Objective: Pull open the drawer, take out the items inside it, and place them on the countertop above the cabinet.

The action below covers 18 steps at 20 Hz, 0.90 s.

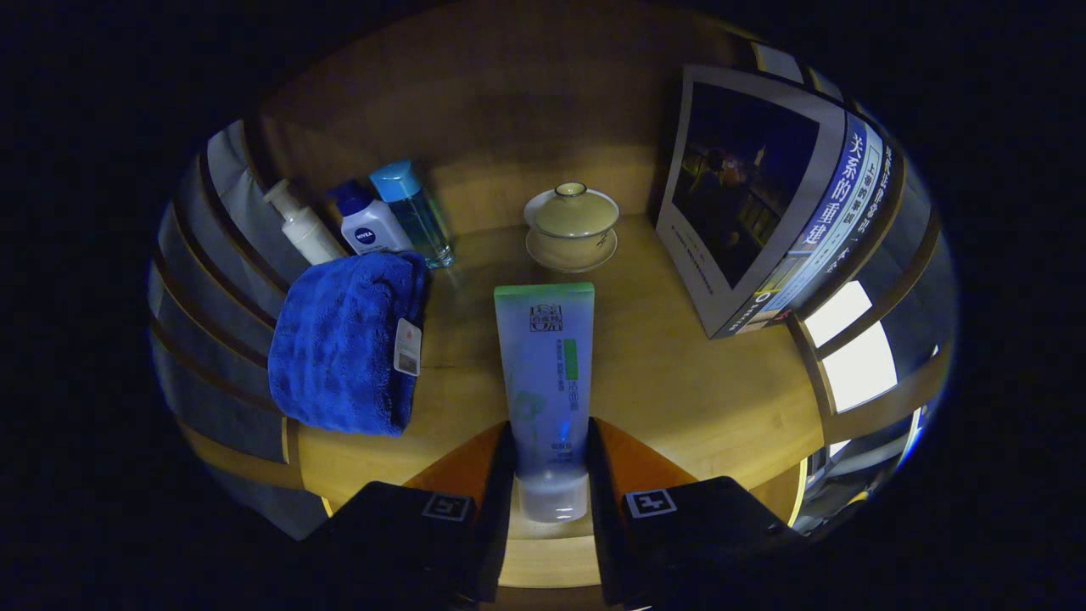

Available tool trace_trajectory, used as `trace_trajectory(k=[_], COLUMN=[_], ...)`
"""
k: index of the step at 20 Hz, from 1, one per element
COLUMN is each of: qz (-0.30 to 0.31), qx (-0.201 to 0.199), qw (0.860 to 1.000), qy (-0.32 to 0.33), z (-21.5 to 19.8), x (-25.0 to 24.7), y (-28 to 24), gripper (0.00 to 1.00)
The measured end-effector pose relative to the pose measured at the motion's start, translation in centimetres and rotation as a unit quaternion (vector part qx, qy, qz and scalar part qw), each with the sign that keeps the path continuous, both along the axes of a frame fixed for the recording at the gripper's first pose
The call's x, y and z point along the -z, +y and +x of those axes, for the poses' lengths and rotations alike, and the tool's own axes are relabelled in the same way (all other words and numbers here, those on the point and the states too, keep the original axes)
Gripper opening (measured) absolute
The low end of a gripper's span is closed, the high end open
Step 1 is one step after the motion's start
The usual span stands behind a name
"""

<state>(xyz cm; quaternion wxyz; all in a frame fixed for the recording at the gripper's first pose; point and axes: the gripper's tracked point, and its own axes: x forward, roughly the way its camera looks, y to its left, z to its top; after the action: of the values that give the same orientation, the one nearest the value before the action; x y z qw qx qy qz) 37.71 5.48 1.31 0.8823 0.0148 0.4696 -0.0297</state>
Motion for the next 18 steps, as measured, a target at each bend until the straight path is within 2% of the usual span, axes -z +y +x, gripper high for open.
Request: trace_trajectory(k=[3, 8, 9, 18], qz=[-0.004, 0.000, -0.002, -0.003], qx=[0.003, 0.009, 0.007, -0.007], qw=[0.999, 0.997, 0.996, 0.983], qy=[-0.033, -0.081, -0.089, -0.182], z=[0.6, -1.2, -1.7, -8.8], x=[-1.3, -3.4, -3.7, -7.3], y=[-0.1, 0.0, 0.1, -0.4], gripper=[0.60, 1.00, 0.98, 0.98])
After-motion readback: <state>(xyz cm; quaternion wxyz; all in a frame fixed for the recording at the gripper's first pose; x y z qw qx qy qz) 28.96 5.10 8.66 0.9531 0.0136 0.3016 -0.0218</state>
